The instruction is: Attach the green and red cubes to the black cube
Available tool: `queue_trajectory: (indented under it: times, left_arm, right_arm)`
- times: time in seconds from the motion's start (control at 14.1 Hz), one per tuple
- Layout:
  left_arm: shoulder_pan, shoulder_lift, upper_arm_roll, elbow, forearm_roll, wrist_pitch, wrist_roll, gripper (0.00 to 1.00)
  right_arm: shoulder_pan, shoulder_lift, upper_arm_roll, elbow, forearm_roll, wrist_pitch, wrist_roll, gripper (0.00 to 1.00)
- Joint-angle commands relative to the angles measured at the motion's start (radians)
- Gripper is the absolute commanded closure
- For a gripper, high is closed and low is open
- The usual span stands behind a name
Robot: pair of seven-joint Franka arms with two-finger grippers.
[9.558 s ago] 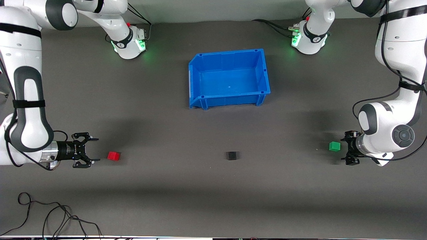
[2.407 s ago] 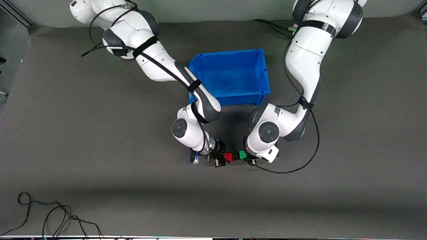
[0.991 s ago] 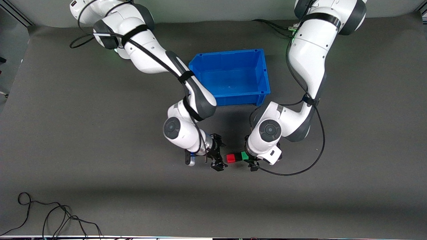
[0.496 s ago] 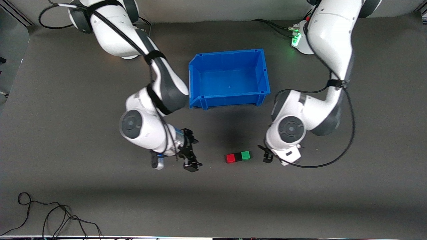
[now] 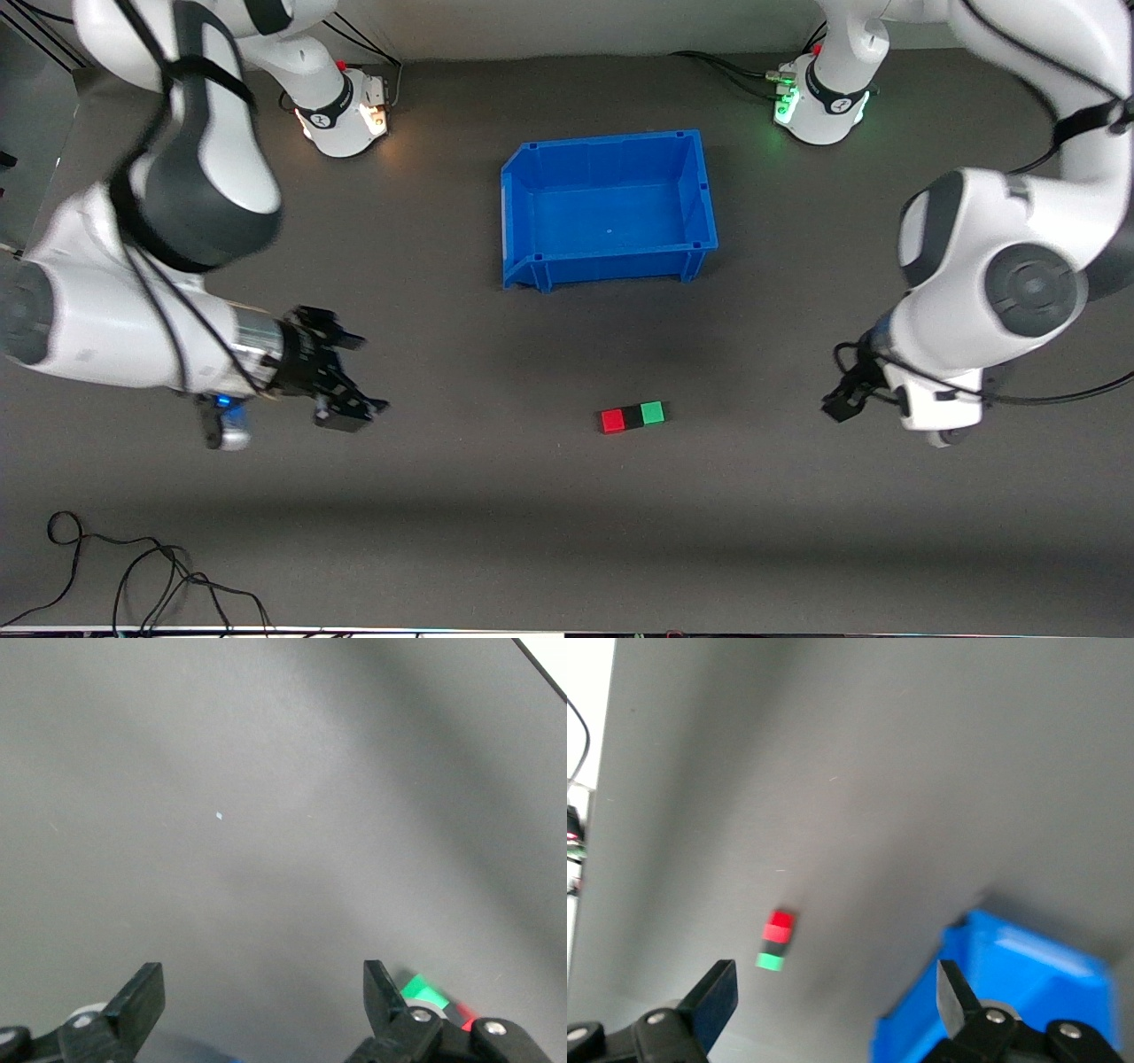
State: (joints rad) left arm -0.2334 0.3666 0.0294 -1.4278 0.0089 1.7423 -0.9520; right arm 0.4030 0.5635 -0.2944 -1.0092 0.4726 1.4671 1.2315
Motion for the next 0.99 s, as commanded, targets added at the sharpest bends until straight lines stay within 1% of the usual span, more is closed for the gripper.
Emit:
queue_trajectory:
  times: [0.0, 0.14, 0.21, 0.28, 0.42, 0.57, 0.71, 0.78, 0.85, 0.92]
  left_arm:
    - [0.073, -0.149, -0.008, -0.083, 0.016, -0.091, 0.290, 0.00]
    - [0.118, -0.204, -0.008, -0.077, 0.007, -0.145, 0.503, 0.00]
    - [0.137, -0.222, -0.008, -0.074, 0.002, -0.147, 0.630, 0.00]
    - [0.143, -0.229, -0.006, -0.069, -0.010, -0.150, 0.698, 0.00]
    - [0.181, -0.253, -0.006, -0.063, -0.017, -0.171, 0.746, 0.00]
    - [0.187, -0.271, -0.005, -0.059, -0.018, -0.199, 0.893, 0.00]
    - [0.184, -0.270, -0.002, -0.011, -0.012, -0.266, 0.969, 0.00]
    - [0.183, -0.268, -0.002, 0.001, -0.010, -0.271, 0.972, 0.00]
    - [0.184, -0.270, -0.002, 0.003, -0.010, -0.267, 0.973, 0.00]
    - [0.187, -0.272, -0.003, 0.003, -0.015, -0.259, 0.999, 0.00]
  right_arm:
    - [-0.039, -0.086, 0.008, -0.028, -0.066, -0.126, -0.163, 0.00]
    - [-0.076, -0.123, 0.008, -0.029, -0.101, -0.200, -0.291, 0.00]
    - [-0.085, -0.134, 0.008, -0.031, -0.124, -0.227, -0.360, 0.00]
    - [-0.085, -0.146, 0.006, -0.037, -0.149, -0.246, -0.444, 0.00]
    - [-0.085, -0.157, 0.003, -0.040, -0.198, -0.261, -0.613, 0.00]
    - [-0.096, -0.177, 0.003, -0.049, -0.206, -0.261, -0.772, 0.00]
    - [-0.134, -0.206, 0.014, -0.095, -0.204, -0.260, -0.842, 0.00]
    - [-0.159, -0.226, 0.023, -0.126, -0.204, -0.255, -0.880, 0.00]
    - [-0.194, -0.244, 0.049, -0.155, -0.207, -0.251, -0.946, 0.00]
    - [-0.229, -0.264, 0.076, -0.185, -0.228, -0.243, -1.018, 0.00]
